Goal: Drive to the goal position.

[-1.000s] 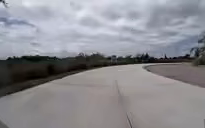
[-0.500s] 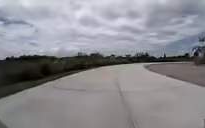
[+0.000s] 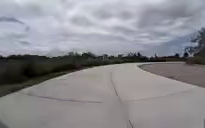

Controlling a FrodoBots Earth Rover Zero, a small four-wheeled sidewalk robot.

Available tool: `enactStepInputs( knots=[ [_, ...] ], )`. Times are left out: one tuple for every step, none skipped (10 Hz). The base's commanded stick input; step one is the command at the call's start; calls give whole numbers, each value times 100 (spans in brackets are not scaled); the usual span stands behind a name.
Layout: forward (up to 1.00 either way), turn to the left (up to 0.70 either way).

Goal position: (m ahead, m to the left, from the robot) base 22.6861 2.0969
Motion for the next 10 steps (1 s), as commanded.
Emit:
enactStepInputs(
  knots=[
    [85,0],
    [85,0],
    [85,0],
    [85,0],
    [85,0],
    [85,0],
    [85,0],
    [85,0],
    [85,0],
    [85,0]
  ],
)
